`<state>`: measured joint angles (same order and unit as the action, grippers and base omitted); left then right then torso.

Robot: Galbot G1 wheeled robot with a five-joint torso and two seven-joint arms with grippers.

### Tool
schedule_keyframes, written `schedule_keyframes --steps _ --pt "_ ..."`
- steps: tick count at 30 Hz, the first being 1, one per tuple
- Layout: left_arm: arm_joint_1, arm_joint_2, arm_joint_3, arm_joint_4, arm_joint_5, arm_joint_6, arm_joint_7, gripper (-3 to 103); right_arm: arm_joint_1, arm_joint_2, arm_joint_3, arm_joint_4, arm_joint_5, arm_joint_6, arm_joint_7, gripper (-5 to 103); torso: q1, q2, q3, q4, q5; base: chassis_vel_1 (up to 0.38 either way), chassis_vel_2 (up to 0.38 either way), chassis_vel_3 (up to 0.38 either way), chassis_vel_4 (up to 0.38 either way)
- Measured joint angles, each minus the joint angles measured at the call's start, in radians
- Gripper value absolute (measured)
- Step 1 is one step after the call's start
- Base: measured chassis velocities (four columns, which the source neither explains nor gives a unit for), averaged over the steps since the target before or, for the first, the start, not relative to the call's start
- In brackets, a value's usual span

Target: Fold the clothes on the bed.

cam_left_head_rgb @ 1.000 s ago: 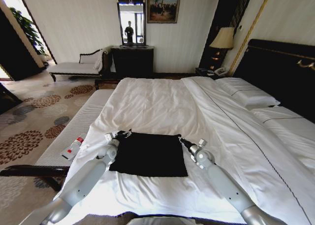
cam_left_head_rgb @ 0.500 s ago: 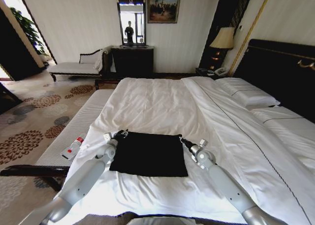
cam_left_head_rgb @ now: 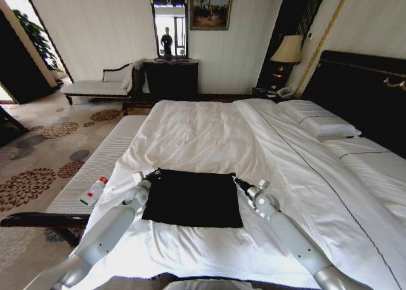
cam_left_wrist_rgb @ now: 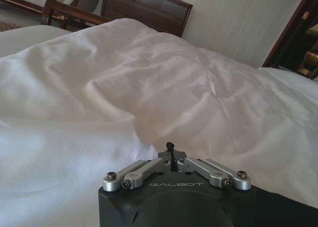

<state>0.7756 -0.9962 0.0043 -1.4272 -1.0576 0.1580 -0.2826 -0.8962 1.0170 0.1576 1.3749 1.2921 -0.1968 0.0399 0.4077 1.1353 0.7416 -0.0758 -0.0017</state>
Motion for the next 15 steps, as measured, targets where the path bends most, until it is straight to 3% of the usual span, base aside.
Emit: schedule_keyframes --steps 9,15 --pt "0.005 0.011 -0.009 -0.039 0.019 -0.003 -0.005 0 -0.006 -0.004 0.008 0.021 -0.003 0.002 0.005 2 0.0 0.0 0.0 0.0 0.0 0.0 0.0 0.0 0.0" --pt "0.019 0.072 -0.062 -0.175 0.002 -0.003 -0.015 0 -0.026 -0.049 0.05 0.139 -0.016 0.013 0.018 2 0.0 0.0 0.0 -0.0001 -0.0001 0.0 0.0 0.0 0.0"
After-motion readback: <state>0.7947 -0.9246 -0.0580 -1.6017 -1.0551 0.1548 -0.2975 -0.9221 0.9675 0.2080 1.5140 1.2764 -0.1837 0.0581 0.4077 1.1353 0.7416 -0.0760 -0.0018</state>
